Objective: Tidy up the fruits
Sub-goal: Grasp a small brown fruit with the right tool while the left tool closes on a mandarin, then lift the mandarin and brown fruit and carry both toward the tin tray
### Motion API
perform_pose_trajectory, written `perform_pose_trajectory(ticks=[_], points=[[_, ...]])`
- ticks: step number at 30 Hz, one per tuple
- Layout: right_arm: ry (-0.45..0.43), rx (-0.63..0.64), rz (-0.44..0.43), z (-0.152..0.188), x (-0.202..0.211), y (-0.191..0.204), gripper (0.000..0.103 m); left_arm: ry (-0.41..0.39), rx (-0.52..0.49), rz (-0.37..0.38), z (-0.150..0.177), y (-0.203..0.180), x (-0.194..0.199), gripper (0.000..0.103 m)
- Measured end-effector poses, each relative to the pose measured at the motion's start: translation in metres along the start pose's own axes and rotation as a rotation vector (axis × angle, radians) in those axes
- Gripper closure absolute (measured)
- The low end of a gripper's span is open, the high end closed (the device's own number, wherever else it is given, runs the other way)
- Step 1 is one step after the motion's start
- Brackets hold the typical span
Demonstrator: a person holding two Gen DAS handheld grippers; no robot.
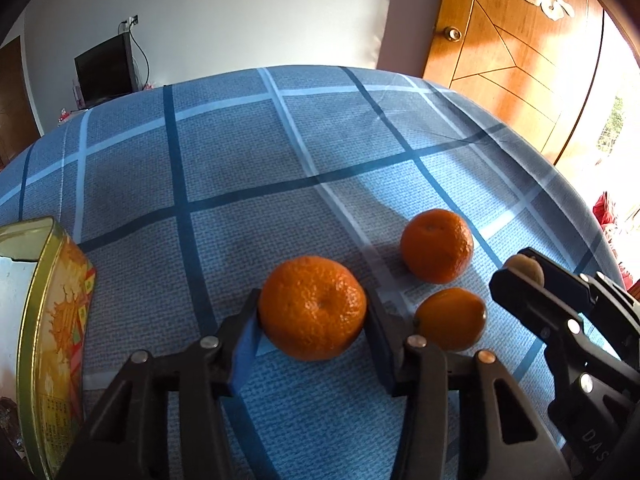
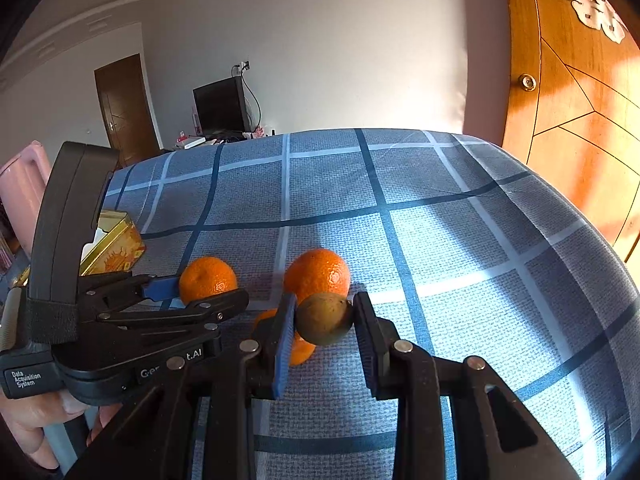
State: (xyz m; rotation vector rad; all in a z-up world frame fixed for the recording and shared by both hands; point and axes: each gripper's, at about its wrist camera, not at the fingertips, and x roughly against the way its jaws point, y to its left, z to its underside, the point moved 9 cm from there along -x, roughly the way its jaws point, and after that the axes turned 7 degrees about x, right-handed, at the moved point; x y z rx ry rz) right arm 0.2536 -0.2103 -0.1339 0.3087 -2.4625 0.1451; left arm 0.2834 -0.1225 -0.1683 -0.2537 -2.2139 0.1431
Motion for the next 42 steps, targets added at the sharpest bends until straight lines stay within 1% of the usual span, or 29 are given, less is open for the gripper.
perform_pose_trajectory(ticks=[11, 16, 26, 29, 42], points=[[-0.059, -0.002, -0.046, -0.003, 0.009, 0.005, 0.072, -0.054, 0.034, -0.019, 0.003, 0.017, 0.018, 0.053], [-0.088, 0.019, -0.037, -0.006, 0.014, 0.008, 0.072, -0.093, 0.035, -0.038, 0.003, 0.021, 0.028, 0.053], [-0.144, 0.051, -0.026, -0.010, 0.025, 0.012, 0.072, -0.203, -0.004, -0.089, 0.002, 0.019, 0.053, 0.053], [-0.161, 0.064, -0.024, -0.012, 0.028, 0.015, 0.072, -0.225, -0.015, -0.097, 0.001, 0.018, 0.057, 0.053], [-0.226, 0.088, -0.033, -0.015, 0.041, 0.020, 0.072, -0.306, -0.033, -0.090, 0.003, 0.013, 0.077, 0.053]])
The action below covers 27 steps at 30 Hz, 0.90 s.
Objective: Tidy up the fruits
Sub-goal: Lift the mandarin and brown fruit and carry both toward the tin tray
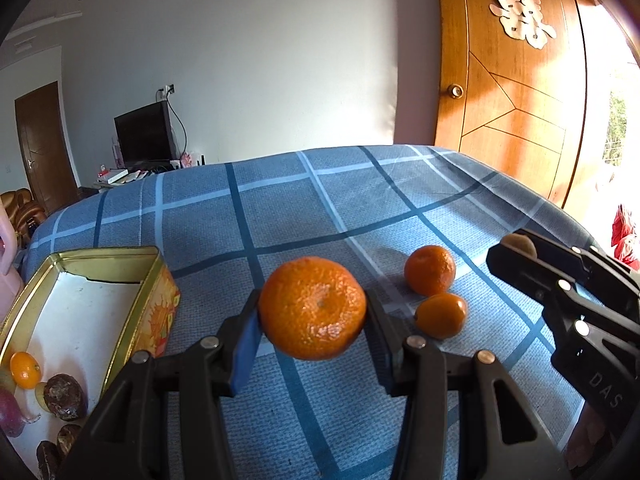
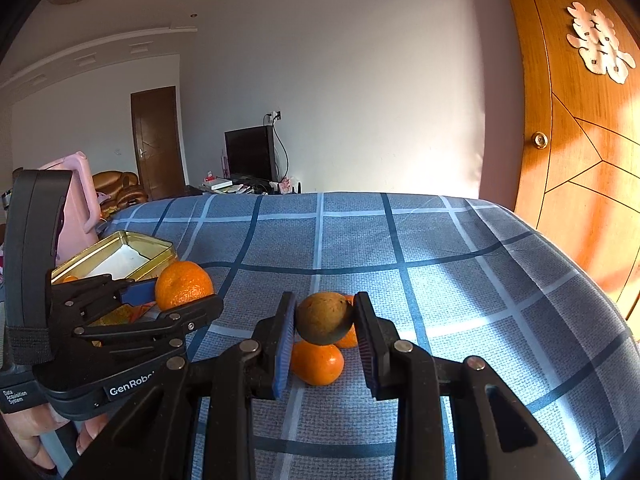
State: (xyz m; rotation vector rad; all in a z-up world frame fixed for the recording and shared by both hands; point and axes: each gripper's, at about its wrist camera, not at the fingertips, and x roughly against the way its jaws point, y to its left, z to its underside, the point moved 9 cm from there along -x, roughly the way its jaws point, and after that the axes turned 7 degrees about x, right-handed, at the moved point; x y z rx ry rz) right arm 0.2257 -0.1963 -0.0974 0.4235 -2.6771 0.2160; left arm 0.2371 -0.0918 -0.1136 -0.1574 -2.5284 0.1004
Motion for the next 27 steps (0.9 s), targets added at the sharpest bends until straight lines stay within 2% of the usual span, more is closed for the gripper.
perform_pose_trajectory(ticks=[27], points=[[-0.102, 0.033, -0.012, -0.005, 0.021, 0.005, 0.072, -0.105, 0.022, -0.003, -0.001, 0.006, 0.029, 0.053]])
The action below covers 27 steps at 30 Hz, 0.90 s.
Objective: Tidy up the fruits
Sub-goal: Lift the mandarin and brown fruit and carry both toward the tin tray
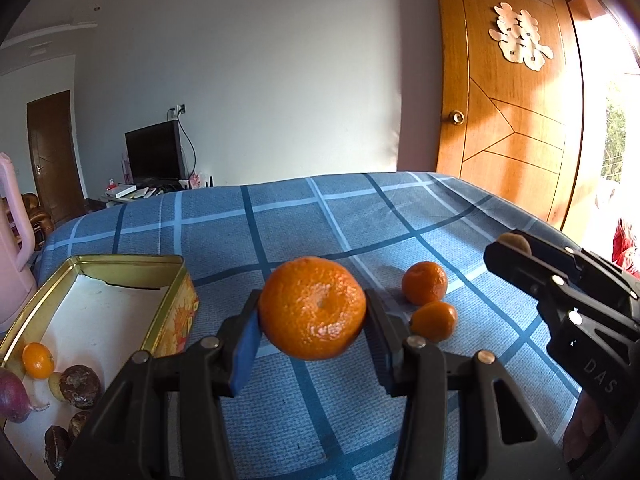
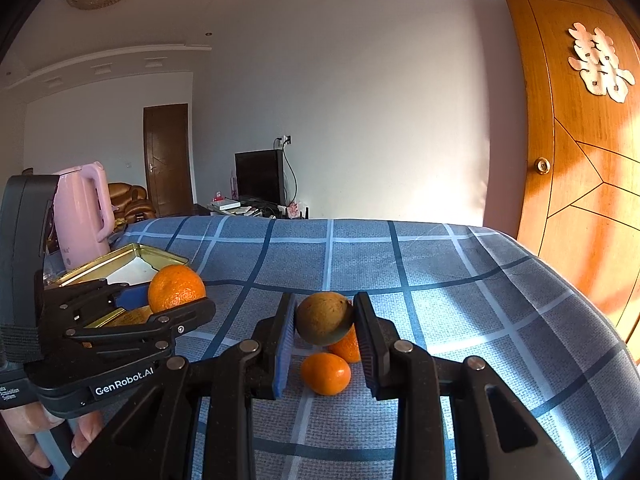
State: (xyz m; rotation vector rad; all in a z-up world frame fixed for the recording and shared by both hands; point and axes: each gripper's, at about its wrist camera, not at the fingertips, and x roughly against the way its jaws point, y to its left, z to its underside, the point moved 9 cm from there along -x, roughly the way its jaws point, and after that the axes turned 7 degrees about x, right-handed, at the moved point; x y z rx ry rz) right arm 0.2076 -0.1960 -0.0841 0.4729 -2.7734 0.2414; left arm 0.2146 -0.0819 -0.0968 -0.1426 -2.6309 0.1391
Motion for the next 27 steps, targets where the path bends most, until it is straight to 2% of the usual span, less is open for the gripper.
perform_pose_trajectory(ticks=[15, 27], points=[[-0.040, 0.012, -0.001, -0.003, 0.009, 0.003, 0.072, -0.090, -0.023, -0.024, -0.004, -0.001, 0.022, 0.053], [-0.045, 0.017, 0.000, -0.003, 0.011, 0.003, 0.072, -0.104, -0.038, -0.027, -0.002, 0.000, 0.029, 0.053]])
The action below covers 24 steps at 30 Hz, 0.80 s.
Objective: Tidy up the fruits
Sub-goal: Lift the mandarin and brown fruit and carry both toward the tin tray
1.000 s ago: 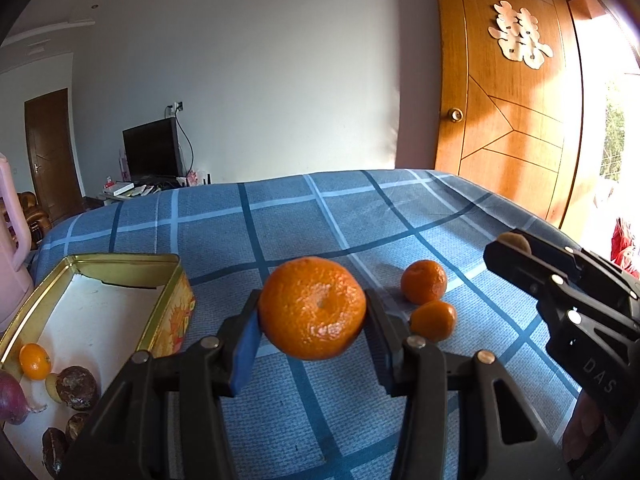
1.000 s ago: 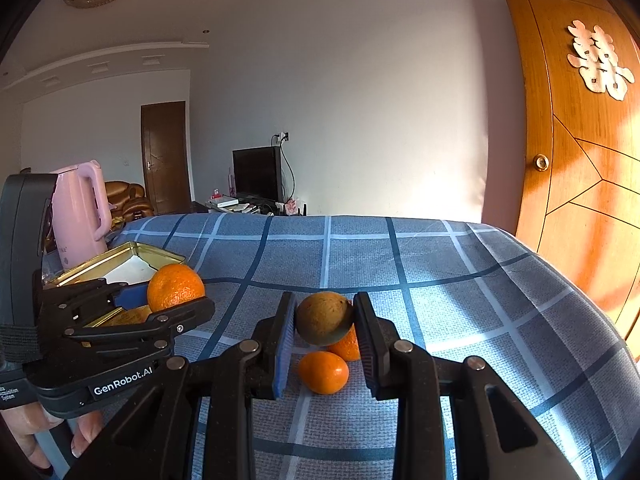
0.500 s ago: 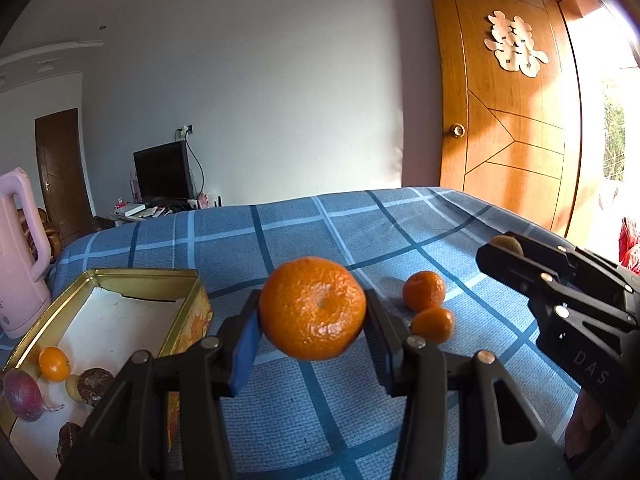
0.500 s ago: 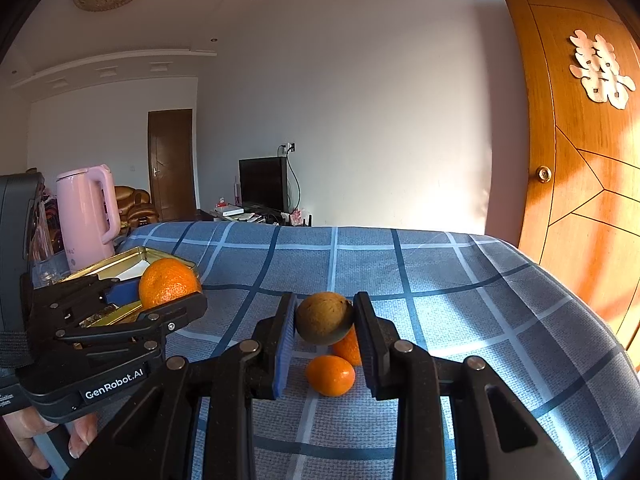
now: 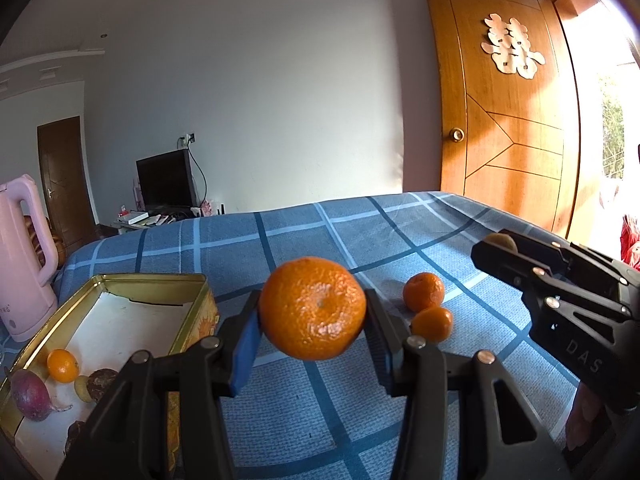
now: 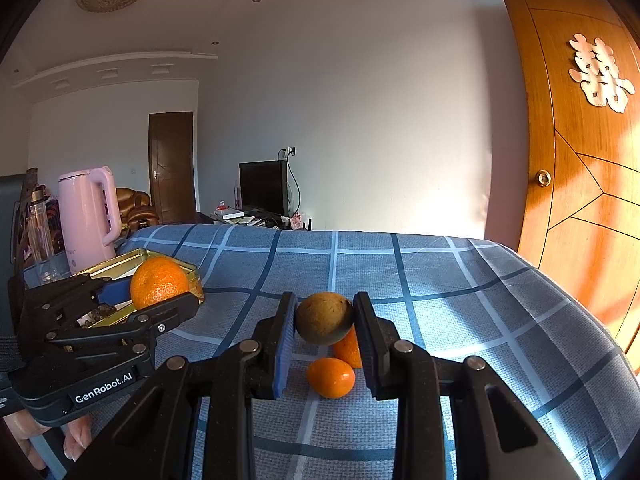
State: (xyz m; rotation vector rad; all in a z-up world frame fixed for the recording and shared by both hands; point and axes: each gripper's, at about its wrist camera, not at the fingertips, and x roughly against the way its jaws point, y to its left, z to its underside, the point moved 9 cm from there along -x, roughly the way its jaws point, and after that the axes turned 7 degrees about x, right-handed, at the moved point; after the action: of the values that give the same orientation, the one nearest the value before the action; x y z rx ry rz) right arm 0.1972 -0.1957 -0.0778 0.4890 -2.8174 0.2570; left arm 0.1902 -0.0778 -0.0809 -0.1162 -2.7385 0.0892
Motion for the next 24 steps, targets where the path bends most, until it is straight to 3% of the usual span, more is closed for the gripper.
perform_pose_trajectory(ticks=[24], points=[[0.013, 0.041, -0.064, -0.004, -0.005, 0.039, 0.072, 0.041, 0.044, -0.013, 0.009, 0.028, 0.008, 0.053]])
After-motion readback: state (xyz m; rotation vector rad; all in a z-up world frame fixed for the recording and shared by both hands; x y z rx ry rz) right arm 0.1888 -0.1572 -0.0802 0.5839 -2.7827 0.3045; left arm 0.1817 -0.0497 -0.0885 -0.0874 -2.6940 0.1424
